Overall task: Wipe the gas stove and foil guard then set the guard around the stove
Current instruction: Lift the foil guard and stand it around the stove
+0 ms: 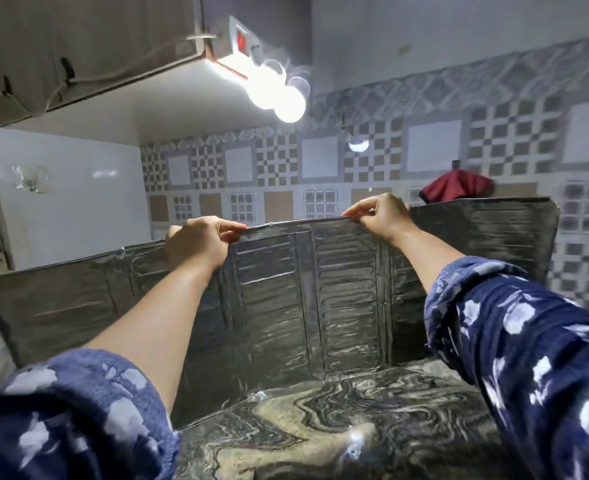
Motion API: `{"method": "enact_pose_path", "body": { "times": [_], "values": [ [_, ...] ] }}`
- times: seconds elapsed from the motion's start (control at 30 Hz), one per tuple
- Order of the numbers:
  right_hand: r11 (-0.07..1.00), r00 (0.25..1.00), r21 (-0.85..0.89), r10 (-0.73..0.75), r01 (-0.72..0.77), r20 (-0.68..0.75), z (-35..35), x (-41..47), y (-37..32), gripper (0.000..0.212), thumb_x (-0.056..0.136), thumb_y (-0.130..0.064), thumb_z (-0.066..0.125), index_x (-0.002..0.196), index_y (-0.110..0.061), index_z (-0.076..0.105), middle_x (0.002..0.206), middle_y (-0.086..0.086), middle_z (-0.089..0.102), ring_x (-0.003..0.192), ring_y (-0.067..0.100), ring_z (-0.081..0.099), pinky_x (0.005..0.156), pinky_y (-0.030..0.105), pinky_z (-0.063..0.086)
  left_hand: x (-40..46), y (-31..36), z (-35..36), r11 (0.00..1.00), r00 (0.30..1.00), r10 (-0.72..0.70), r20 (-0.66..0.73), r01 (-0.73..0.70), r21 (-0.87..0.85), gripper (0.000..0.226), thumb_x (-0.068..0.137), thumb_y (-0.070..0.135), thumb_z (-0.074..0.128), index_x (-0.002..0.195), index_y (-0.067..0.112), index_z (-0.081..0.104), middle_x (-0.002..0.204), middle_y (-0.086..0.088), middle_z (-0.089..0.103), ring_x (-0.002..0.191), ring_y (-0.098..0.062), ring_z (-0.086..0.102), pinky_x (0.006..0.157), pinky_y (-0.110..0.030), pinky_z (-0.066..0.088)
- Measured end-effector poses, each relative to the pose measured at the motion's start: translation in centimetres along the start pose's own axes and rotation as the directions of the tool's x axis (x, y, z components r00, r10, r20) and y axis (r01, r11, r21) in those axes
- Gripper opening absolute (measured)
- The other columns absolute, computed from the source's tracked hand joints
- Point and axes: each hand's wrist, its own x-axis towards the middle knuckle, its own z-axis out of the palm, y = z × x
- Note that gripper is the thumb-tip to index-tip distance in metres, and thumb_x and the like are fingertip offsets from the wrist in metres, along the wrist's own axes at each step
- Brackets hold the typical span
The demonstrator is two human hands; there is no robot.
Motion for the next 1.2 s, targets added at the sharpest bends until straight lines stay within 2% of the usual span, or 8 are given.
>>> {"method": "enact_pose_path", "body": {
  "times": [0.2,0.37,0.57,0.8,0.9,0.97,1.03,1.2],
  "values": [
    [0.994,0.996,-0.106,0.015,-0.025,-0.088,-6.5,1.6,5.8,0.017,0.086,-0.019,0.066,0.09,-0.032,0.076,0.103,-0.005,0.074,0.105,0.018,0.065,0.101,0.049,0.042,2.0,7.5,4.2,0.985,0.988,0.153,-0.028,-0.155,-0.069,0.019,0.091,0.037,0.059,0.105,0.041,0.07,0.117,0.006,0.07,0.106,-0.02,0.064,0.094,-0.034,0.041],
    [0.981,0.99,-0.193,-0.011,-0.017,-0.14,-13.1,2.9,10.6,0.016,0.087,-0.015,0.067,0.097,-0.021,0.076,0.104,0.0,0.074,0.098,0.013,0.064,0.089,0.027,0.046,4.2,14.7,8.6,0.97,0.984,0.16,-0.08,-0.171,-0.17,0.017,0.09,0.038,0.058,0.099,0.044,0.072,0.105,0.009,0.074,0.103,-0.018,0.066,0.09,-0.031,0.044],
    [0.949,0.972,-0.305,0.012,-0.084,-0.233,-19.0,4.1,18.1,0.015,0.085,-0.021,0.068,0.094,-0.03,0.076,0.108,-0.001,0.073,0.108,0.025,0.062,0.099,0.048,0.041,4.9,23.4,15.2,0.938,0.97,0.223,-0.099,-0.241,-0.248,0.019,0.09,0.039,0.057,0.104,0.042,0.071,0.11,0.007,0.073,0.099,-0.019,0.065,0.089,-0.032,0.039],
    [0.937,0.959,-0.32,0.048,-0.141,-0.28,-23.5,4.0,27.4,0.019,0.084,-0.023,0.069,0.094,-0.038,0.072,0.105,-0.003,0.074,0.105,0.025,0.063,0.101,0.054,0.038,5.0,31.6,23.0,0.897,0.945,0.313,-0.091,-0.326,-0.3,0.022,0.09,0.04,0.057,0.108,0.037,0.07,0.111,0.004,0.072,0.094,-0.02,0.066,0.091,-0.037,0.039],
    [0.926,0.952,-0.329,0.083,-0.183,-0.296,-24.5,4.0,30.7,0.018,0.085,-0.019,0.068,0.099,-0.03,0.074,0.108,-0.001,0.072,0.106,0.024,0.062,0.103,0.044,0.039,4.7,33.8,25.4,0.876,0.943,0.322,-0.086,-0.331,-0.351,0.022,0.089,0.04,0.058,0.106,0.035,0.072,0.109,0.001,0.073,0.096,-0.021,0.067,0.092,-0.037,0.043],
    [0.928,0.954,-0.315,0.113,-0.201,-0.279,-24.6,3.3,32.4,0.019,0.087,-0.014,0.066,0.104,-0.018,0.074,0.105,-0.001,0.07,0.099,0.018,0.06,0.093,0.03,0.041,4.1,34.8,27.0,0.871,0.941,0.336,-0.047,-0.329,-0.365,0.022,0.089,0.038,0.058,0.106,0.035,0.072,0.11,0.001,0.073,0.102,-0.022,0.065,0.092,-0.035,0.042],
    [0.923,0.95,-0.308,0.147,-0.233,-0.276,-24.3,2.2,34.2,0.019,0.087,-0.014,0.066,0.104,-0.018,0.074,0.1,-0.004,0.069,0.092,0.011,0.056,0.088,0.027,0.04,3.1,35.7,28.7,0.872,0.935,0.356,0.001,-0.331,-0.36,0.023,0.089,0.035,0.058,0.107,0.036,0.072,0.113,0.0,0.072,0.107,-0.024,0.062,0.09,-0.034,0.037],
    [0.891,0.924,-0.306,0.248,-0.335,-0.29,-23.5,-1.1,38.6,0.021,0.084,-0.026,0.07,0.08,-0.047,0.068,0.104,-0.006,0.073,0.108,0.025,0.06,0.101,0.051,0.039,0.8,36.6,32.3,0.844,0.913,0.402,0.068,-0.341,-0.413,0.021,0.089,0.029,0.061,0.105,0.034,0.073,0.107,-0.001,0.074,0.101,-0.025,0.065,0.086,-0.035,0.045]
  ]
}}
